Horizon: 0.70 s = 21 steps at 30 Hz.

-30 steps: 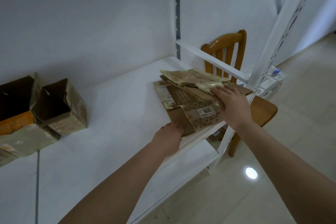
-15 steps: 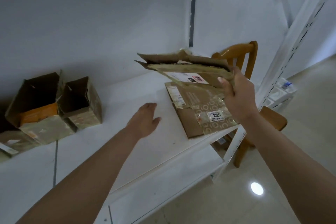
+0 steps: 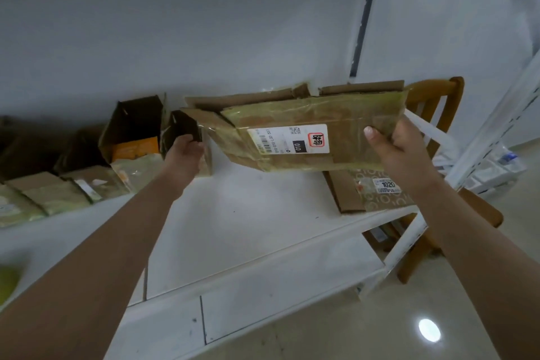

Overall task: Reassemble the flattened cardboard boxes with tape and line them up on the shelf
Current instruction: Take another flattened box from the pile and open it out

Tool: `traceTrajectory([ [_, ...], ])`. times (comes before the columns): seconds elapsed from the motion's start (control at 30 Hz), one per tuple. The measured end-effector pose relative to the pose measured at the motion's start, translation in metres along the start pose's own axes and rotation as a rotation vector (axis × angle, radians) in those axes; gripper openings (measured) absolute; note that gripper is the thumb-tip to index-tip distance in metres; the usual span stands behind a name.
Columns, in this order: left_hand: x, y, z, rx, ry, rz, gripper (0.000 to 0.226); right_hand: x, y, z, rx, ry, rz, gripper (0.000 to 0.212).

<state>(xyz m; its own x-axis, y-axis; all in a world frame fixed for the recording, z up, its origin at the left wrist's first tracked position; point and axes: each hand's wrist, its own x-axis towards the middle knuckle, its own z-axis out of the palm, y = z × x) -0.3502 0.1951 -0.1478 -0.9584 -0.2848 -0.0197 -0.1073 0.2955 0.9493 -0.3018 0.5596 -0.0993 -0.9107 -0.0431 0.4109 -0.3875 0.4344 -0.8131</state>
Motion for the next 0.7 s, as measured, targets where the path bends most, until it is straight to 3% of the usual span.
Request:
traceTrajectory([
  [0.07, -0.003, -0.005, -0.012, -0.133, -0.017, -0.055, 0.043, -0.004, -0.008, 0.011, 0.023, -0.037, -0.005, 0.033],
  [0.2, -0.016, -0.017, -0.047, -0.142, -0.061, -0.053, 0.032, -0.014, -0.027, 0.044, 0.064, -0.053, 0.032, 0.028],
  [0.5, -0.067, -0.079, -0.207, -0.149, 0.172, -0.009, 0.02, -0.045, -0.088, 0.19, 0.148, -0.038, 0.114, 0.017],
  [0.7, -0.117, -0.127, -0.338, -0.032, 0.314, 0.048, 0.015, -0.073, -0.143, 0.309, 0.045, 0.016, 0.103, 0.025],
])
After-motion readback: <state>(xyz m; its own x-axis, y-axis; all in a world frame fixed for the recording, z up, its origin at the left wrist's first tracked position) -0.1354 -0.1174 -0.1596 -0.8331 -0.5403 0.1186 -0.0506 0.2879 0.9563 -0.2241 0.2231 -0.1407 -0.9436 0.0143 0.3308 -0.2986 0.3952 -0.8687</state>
